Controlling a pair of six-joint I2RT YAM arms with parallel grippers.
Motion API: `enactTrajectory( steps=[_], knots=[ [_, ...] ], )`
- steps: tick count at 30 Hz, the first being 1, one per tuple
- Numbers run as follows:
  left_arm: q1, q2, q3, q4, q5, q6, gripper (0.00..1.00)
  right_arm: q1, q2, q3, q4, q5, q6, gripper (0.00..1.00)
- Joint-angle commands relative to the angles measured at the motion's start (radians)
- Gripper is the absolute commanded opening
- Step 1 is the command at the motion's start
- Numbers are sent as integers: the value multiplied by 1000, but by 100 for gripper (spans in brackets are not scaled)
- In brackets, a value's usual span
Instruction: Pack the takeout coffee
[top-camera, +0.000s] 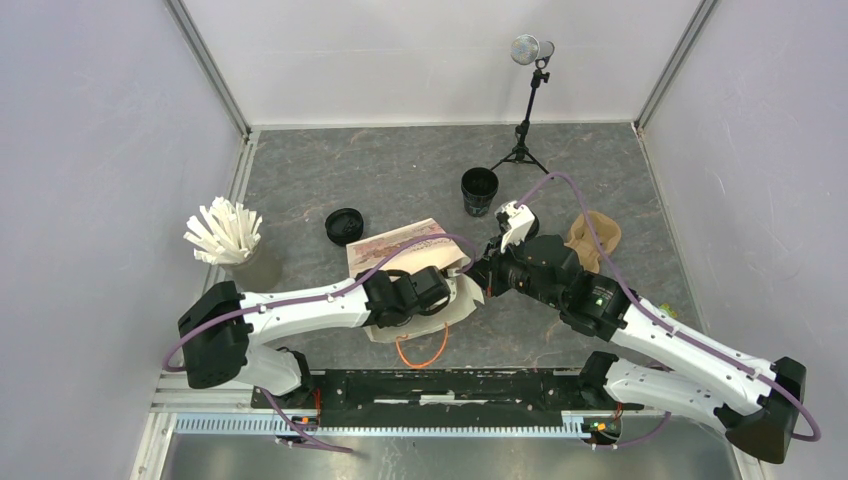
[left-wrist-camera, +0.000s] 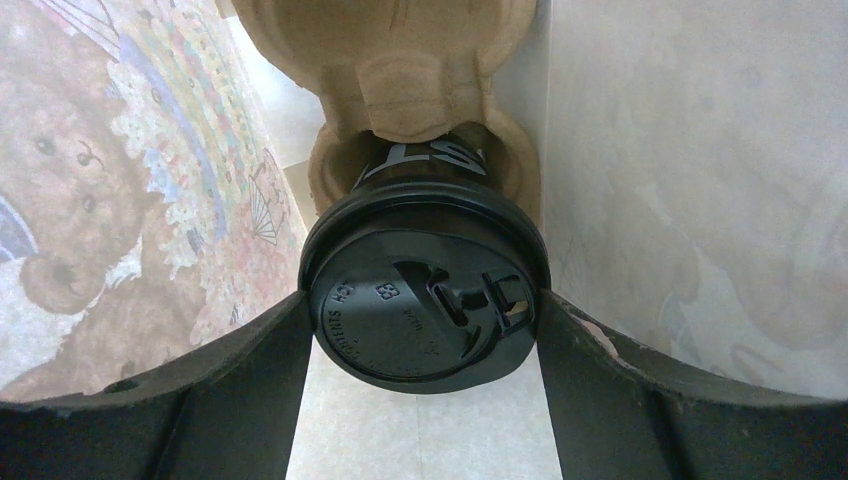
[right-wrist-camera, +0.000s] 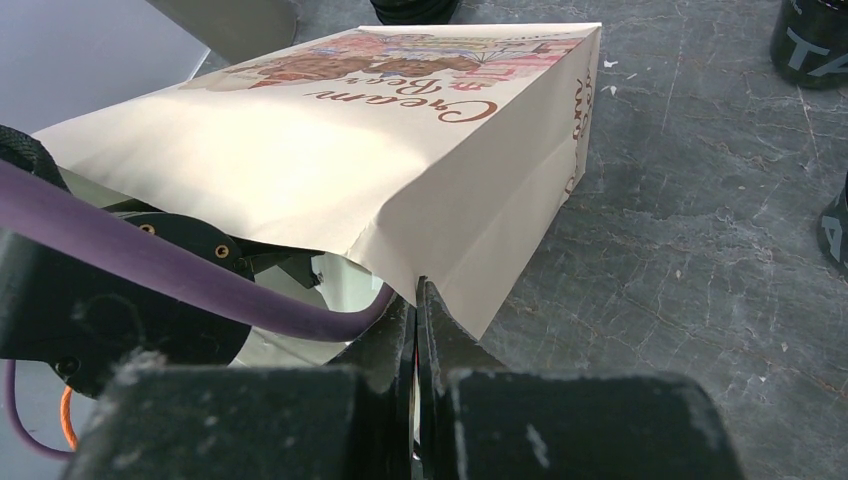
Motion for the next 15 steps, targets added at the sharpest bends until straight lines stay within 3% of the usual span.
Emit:
enactTrajectory(
  steps=[1,10,15],
  knots=[
    [24,17,-33,2,91,-8,57,6,7,18,29,-48,-1,0],
    [32,2,-22,2,99,2,58,6,23,37,28,-49,-8,0],
    [34,-8,-9,-3,96,11,65,6,24,38,31,-40,-9,0]
  ],
)
